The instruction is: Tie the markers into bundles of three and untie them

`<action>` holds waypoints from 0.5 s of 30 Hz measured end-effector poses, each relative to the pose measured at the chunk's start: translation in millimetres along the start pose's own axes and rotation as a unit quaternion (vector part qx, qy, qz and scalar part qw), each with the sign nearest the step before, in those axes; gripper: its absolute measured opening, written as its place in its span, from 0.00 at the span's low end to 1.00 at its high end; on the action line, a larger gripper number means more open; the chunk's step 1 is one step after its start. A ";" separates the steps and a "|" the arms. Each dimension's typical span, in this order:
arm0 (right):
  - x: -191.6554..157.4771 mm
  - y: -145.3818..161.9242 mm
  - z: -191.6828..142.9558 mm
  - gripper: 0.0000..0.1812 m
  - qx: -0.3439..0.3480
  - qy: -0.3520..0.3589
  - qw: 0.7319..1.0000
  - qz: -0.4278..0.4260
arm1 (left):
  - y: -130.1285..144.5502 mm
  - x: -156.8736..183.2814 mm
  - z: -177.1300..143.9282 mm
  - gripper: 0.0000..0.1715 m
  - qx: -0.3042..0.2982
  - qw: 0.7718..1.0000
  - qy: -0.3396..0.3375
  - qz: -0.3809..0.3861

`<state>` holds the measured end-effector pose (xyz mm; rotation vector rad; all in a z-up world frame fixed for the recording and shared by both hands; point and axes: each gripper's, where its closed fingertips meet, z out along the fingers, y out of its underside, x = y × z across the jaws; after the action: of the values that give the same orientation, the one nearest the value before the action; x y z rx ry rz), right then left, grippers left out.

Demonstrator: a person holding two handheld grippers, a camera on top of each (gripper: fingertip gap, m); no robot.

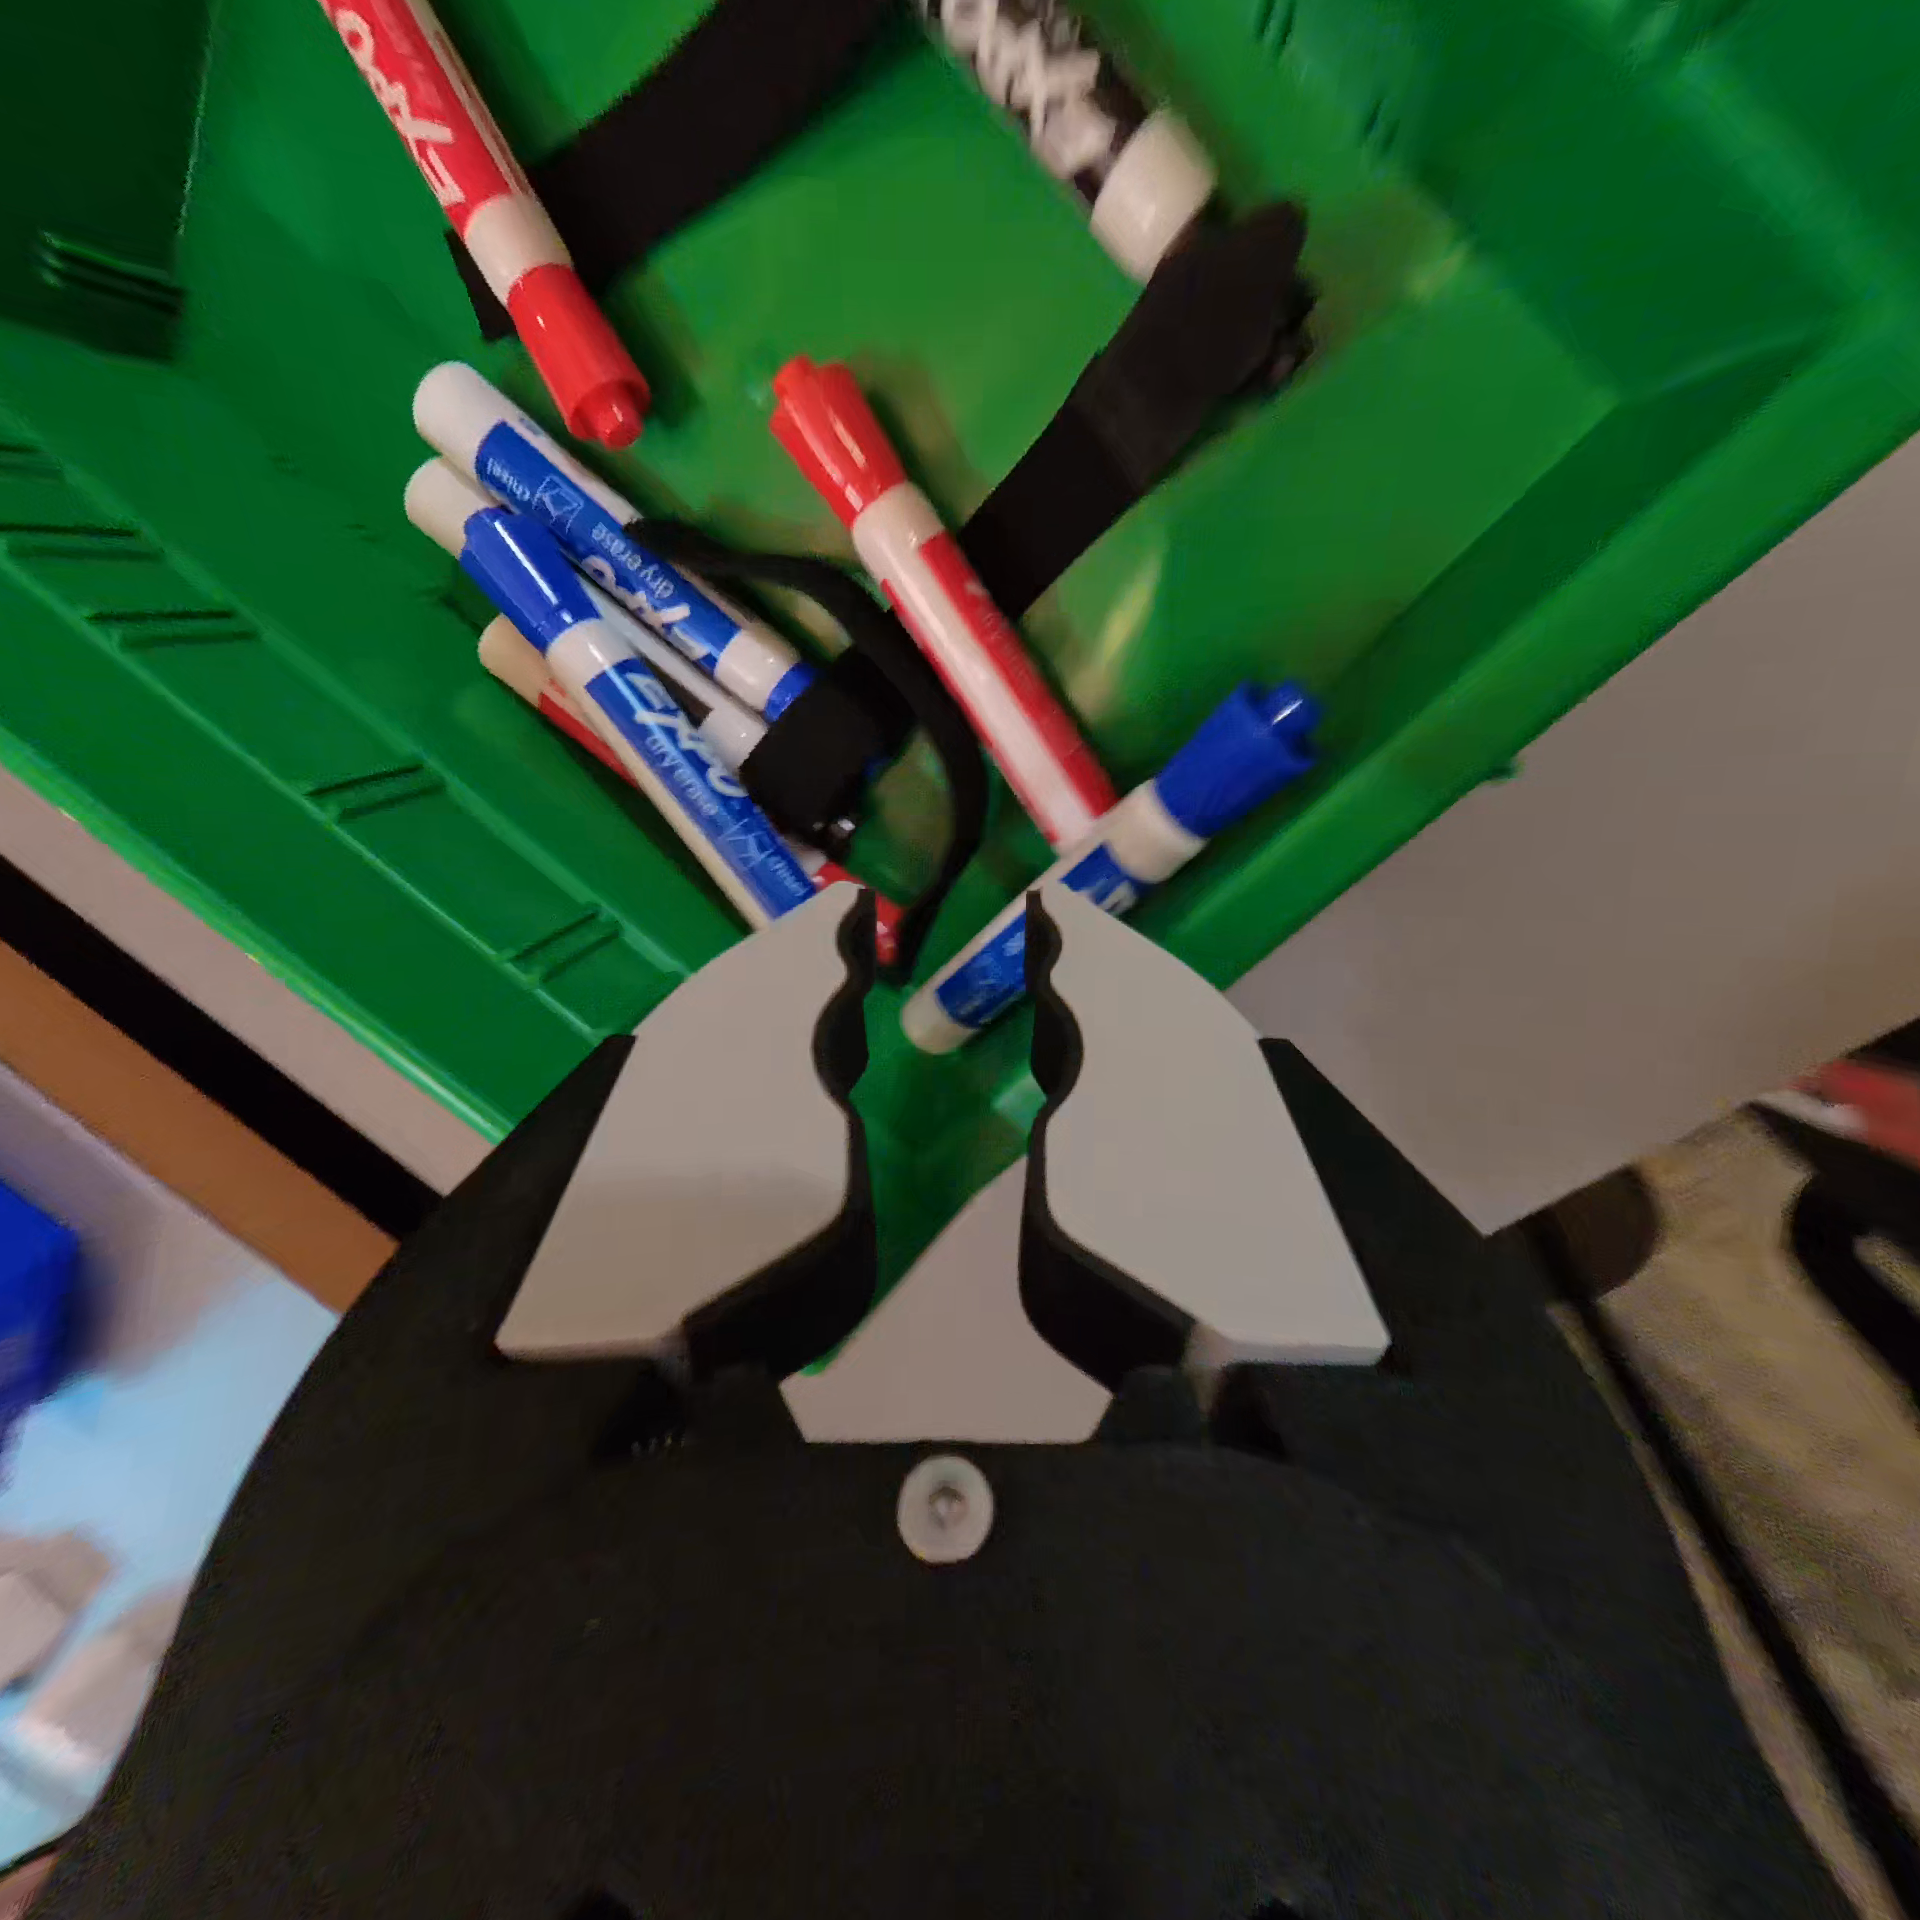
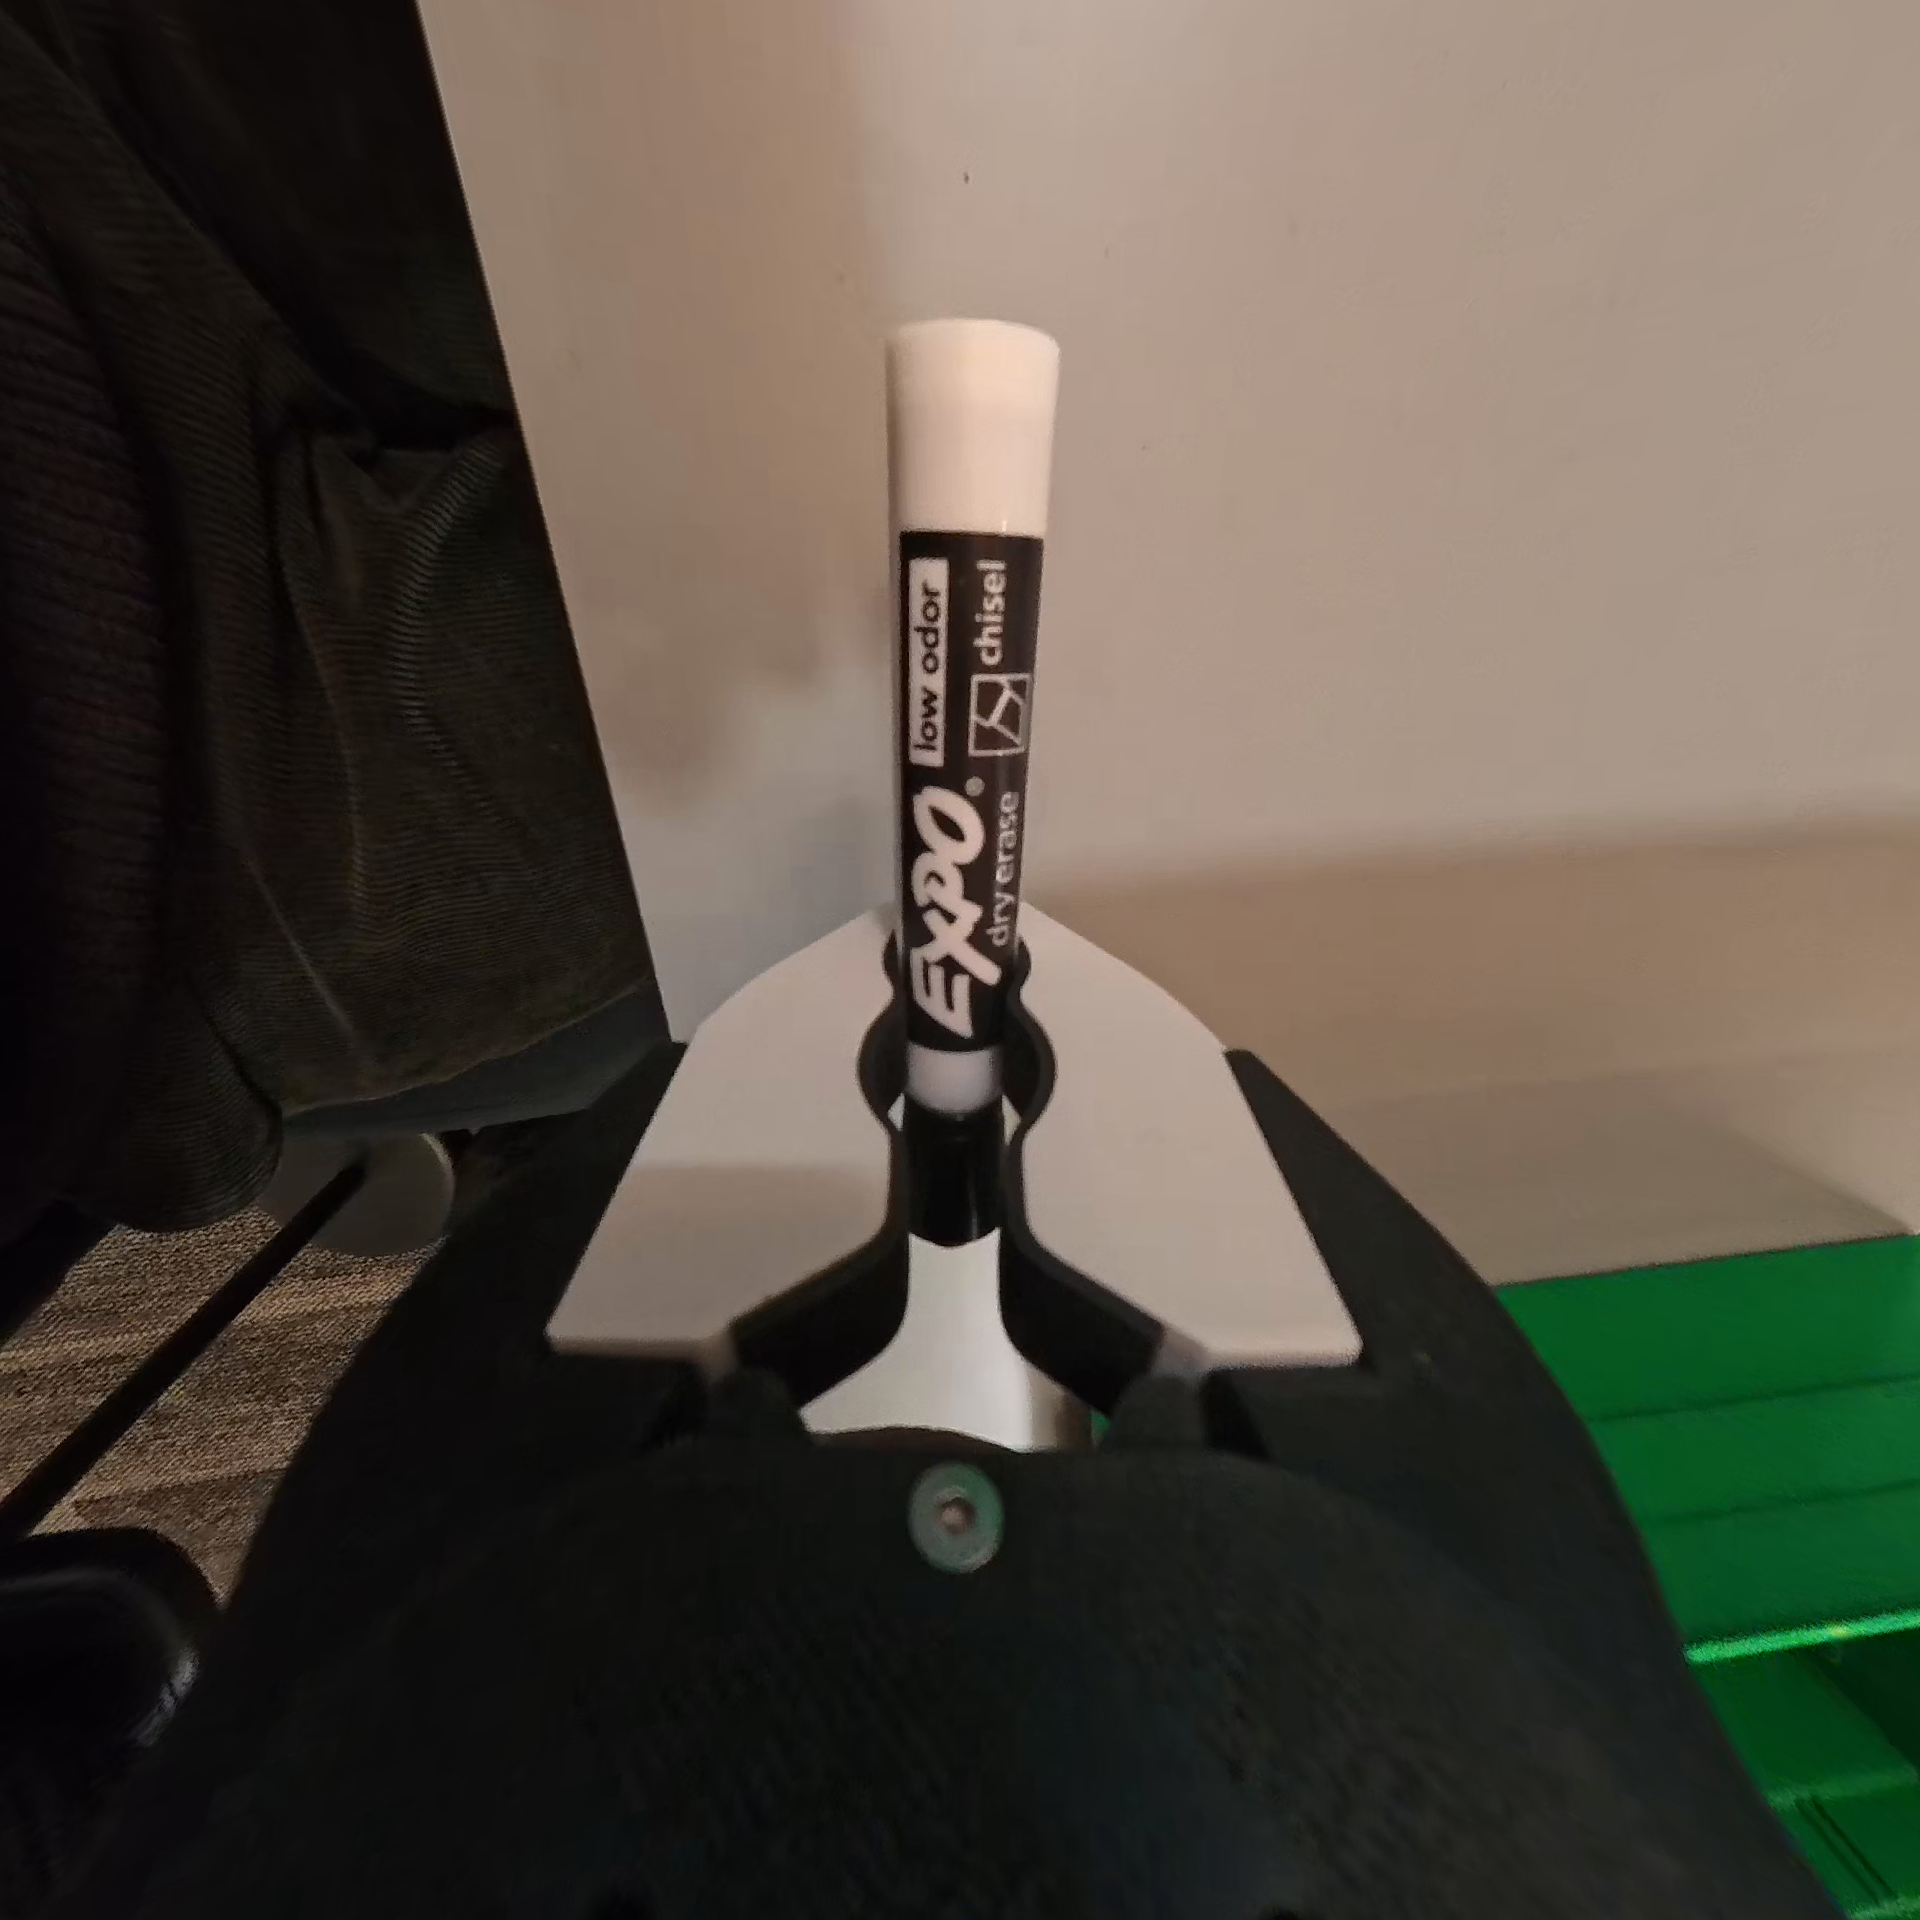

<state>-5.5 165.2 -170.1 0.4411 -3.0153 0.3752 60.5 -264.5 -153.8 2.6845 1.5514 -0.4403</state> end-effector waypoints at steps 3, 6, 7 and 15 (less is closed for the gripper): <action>-1.0 -0.8 -1.3 0.08 0.001 0.001 1.000 -0.001 | 13.9 -3.8 11.5 0.16 -0.038 0.997 0.029 0.058; -0.1 -0.7 -0.9 0.07 0.002 0.000 1.000 0.001 | 14.7 11.6 11.2 0.14 -0.034 0.989 0.094 0.108; 0.1 -0.2 0.2 0.07 0.001 -0.001 1.000 0.002 | 15.1 14.1 11.0 0.12 -0.039 0.987 0.104 0.118; -1.3 1.6 6.7 0.08 -0.005 -0.010 1.000 0.001 | 4.6 20.7 24.7 0.11 -0.073 0.977 0.134 0.147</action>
<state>-5.0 165.3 -177.1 0.4433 -3.0363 0.3590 68.3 -253.0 -183.3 2.8802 1.1427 0.0453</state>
